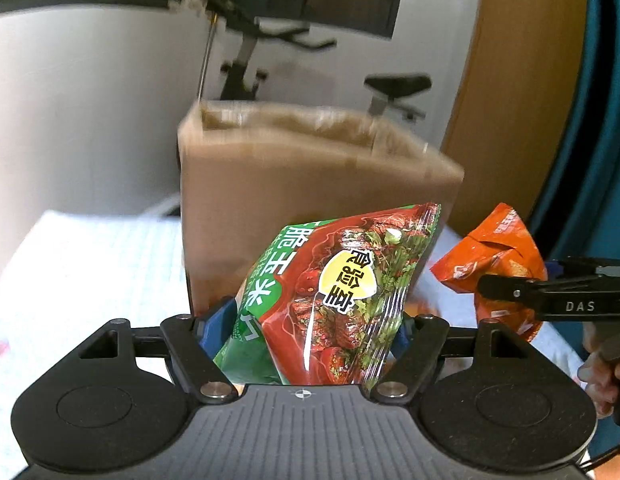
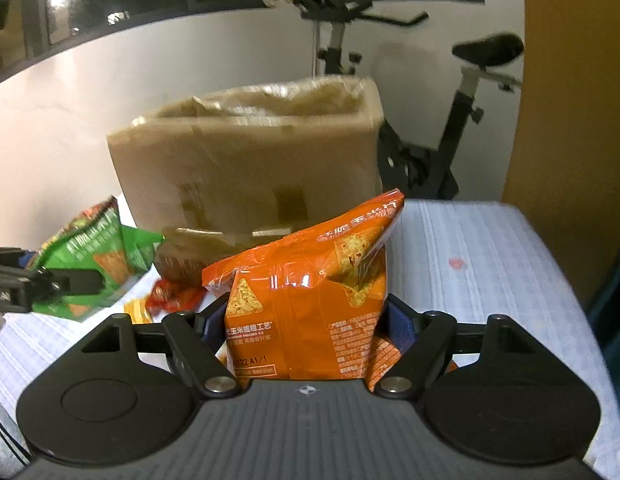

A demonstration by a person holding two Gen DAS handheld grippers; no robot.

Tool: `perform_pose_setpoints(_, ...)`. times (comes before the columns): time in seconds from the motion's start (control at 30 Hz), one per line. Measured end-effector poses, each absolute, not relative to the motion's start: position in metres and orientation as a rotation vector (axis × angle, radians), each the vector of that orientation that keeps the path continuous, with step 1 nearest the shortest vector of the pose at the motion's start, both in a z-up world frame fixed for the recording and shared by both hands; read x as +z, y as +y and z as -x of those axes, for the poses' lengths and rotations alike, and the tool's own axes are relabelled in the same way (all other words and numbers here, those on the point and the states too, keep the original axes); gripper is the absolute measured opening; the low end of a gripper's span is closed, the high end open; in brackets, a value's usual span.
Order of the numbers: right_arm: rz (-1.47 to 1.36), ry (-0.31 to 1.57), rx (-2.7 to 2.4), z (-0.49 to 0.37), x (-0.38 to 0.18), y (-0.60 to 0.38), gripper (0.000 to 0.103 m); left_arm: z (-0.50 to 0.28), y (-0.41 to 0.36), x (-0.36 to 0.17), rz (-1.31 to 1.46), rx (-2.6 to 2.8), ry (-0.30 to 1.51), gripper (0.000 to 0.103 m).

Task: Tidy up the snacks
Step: 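Lift both bags over the box and open both grippers to drop them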

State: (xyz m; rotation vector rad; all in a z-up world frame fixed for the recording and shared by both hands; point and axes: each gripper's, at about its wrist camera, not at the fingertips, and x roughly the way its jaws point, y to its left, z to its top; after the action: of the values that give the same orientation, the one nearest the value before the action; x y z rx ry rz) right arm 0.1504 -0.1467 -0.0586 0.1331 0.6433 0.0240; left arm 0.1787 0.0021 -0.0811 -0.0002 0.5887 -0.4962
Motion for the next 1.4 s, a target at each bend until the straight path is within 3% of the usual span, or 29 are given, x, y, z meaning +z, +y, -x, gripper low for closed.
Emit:
perform_pose_setpoints(0.33, -0.082, 0.443, 0.066, -0.18, 0.013, -0.147, 0.079, -0.196, 0.005, -0.008, 0.082, -0.491, 0.407, 0.077)
perform_pose_setpoints(0.6, -0.015, 0.343, 0.054, -0.229, 0.043, -0.145, 0.079, -0.252, -0.015, 0.014, 0.156, -0.49, 0.383, 0.077)
perform_pose_setpoints(1.13, -0.005, 0.408, 0.083, -0.34, 0.003, -0.141, 0.079, -0.34, -0.041, -0.016, 0.144, -0.469, 0.493, 0.079)
perform_pose_setpoints(1.4, -0.046, 0.483, 0.112, -0.358, -0.016, -0.148, 0.082, -0.364, -0.04, -0.028, 0.14, -0.459, 0.543, 0.09)
